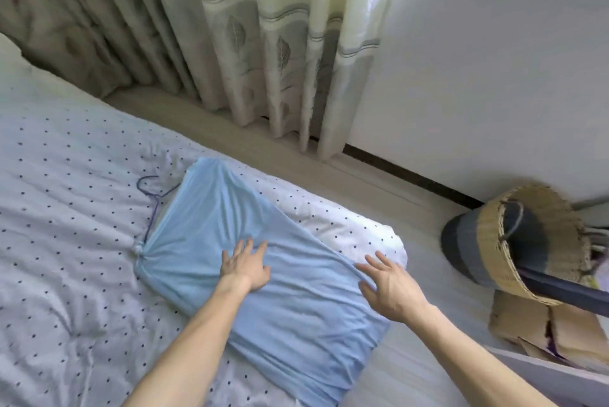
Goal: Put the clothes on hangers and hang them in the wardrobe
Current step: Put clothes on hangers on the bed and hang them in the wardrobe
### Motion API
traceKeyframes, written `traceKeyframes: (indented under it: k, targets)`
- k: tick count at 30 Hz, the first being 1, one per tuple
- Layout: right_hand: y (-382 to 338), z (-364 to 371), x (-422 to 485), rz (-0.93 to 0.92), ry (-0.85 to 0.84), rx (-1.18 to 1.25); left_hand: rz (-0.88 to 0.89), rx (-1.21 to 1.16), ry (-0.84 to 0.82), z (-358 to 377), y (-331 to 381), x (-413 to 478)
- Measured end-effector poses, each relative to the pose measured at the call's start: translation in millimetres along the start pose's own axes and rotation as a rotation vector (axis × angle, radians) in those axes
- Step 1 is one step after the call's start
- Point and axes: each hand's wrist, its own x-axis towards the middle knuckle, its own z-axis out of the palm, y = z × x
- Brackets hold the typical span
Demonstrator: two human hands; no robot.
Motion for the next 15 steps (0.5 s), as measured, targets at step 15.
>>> traceKeyframes:
  k: [15]
  targets:
    - [196, -10, -417, 0.585, 0.883, 0.515, 0.978, 0.398, 0.334, -5, 423, -252]
